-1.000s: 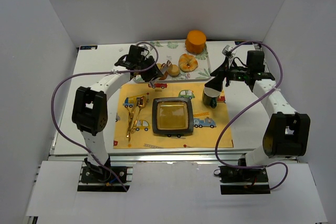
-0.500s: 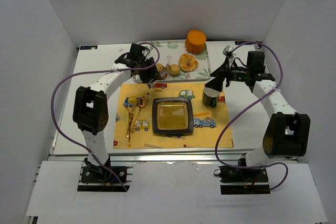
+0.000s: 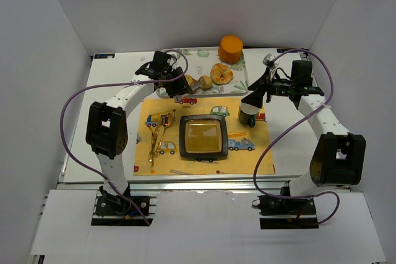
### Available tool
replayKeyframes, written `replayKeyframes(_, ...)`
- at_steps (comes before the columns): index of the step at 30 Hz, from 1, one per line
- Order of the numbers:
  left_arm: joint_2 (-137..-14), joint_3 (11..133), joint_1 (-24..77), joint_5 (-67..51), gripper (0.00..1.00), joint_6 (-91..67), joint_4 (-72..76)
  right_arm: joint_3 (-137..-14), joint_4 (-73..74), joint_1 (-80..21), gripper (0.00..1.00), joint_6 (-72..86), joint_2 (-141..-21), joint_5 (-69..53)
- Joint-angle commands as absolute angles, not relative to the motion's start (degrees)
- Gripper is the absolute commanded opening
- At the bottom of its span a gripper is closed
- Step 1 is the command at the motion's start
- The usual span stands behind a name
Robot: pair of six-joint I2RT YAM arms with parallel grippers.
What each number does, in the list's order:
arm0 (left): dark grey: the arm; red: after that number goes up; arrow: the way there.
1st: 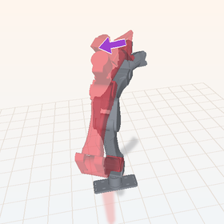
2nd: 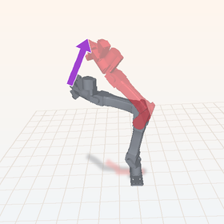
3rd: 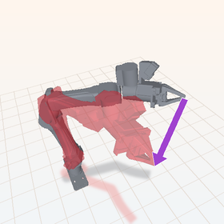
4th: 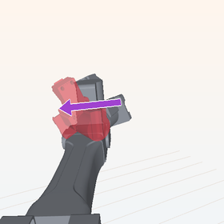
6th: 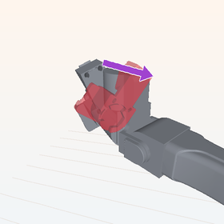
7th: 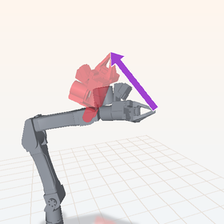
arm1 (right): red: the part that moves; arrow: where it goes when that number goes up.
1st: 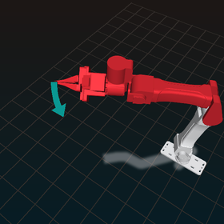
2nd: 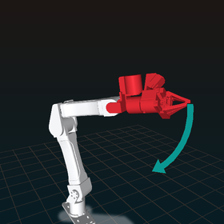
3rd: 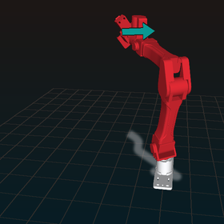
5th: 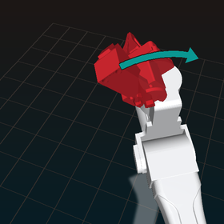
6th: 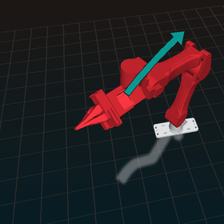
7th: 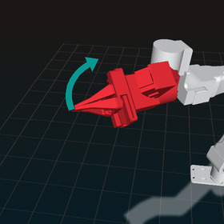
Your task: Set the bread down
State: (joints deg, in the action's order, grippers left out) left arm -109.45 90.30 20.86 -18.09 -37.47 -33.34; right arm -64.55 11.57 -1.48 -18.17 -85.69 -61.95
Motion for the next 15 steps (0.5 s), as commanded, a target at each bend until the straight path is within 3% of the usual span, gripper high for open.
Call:
replayKeyframes(1, -108.72, 91.05, 21.27, -20.65, 0.52, -39.55, -29.97, -63.9, 9.49, -1.05, 0.89, -17.84, -83.58, -63.9)
replayKeyframes(15, -111.97, 92.99, 21.27, -18.72, 0.52, -39.64, -33.66, -63.11, 8.17, -0.62, 0.89, -17.05, -83.32, -64.16)
